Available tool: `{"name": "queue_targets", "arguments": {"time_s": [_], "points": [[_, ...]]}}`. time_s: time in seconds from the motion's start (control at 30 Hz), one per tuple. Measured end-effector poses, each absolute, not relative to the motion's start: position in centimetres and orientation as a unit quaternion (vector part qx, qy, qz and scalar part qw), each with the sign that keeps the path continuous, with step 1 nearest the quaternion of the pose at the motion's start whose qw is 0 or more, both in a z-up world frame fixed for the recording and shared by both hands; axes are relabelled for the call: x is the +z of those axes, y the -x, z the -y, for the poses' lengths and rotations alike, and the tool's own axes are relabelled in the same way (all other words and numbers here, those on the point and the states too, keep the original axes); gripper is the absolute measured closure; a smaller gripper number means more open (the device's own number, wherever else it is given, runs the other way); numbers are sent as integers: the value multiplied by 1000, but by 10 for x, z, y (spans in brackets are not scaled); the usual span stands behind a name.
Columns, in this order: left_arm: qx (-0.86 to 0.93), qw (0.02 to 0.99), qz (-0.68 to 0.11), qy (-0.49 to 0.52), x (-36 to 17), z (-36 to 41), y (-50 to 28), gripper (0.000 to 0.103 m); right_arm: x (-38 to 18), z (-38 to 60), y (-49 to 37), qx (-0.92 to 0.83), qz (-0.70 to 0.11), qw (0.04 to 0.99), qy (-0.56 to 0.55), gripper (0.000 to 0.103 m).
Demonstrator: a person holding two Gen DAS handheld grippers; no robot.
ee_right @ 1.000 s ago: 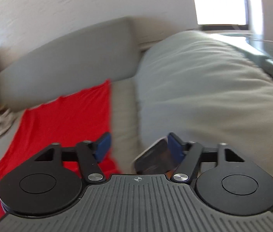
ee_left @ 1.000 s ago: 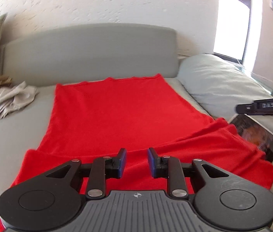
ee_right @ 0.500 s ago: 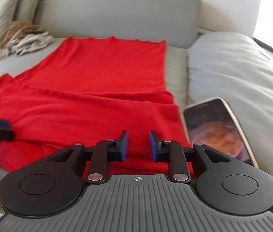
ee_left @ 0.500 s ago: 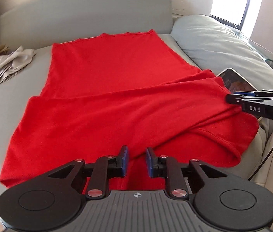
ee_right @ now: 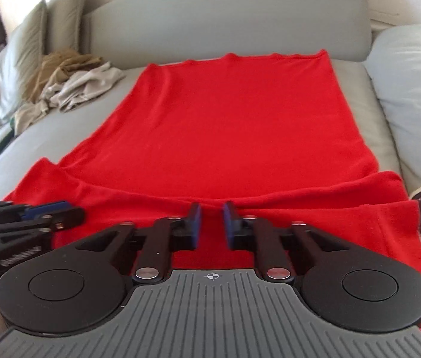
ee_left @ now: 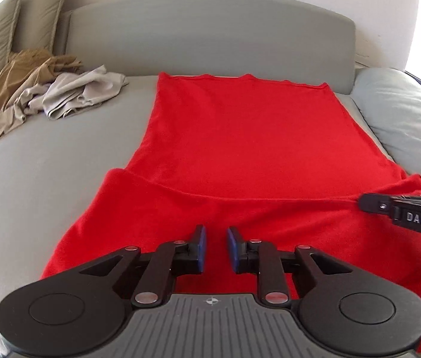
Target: Fold clothes
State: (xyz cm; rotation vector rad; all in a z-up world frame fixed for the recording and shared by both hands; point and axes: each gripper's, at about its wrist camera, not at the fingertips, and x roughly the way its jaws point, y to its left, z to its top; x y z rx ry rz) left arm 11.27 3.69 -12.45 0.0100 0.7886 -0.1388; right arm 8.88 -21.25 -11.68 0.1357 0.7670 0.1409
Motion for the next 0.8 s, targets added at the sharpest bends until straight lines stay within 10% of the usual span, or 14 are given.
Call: {"name": "queue_targets", "arguments": {"time_s": [0.23,0.37,0.8], "points": [[-77,926,-369,37,-109,-46,-106,86,-94,300,-65,-28,-339,929,-147,95],[-69,930,-358,47,-72,-42,-115,69,-48,332,-43,-68,-258,944,-196,41],[-159,892,-408,114,-5,-95,-262,49,73,334,-133,33,-344,921,-182,13]]}}
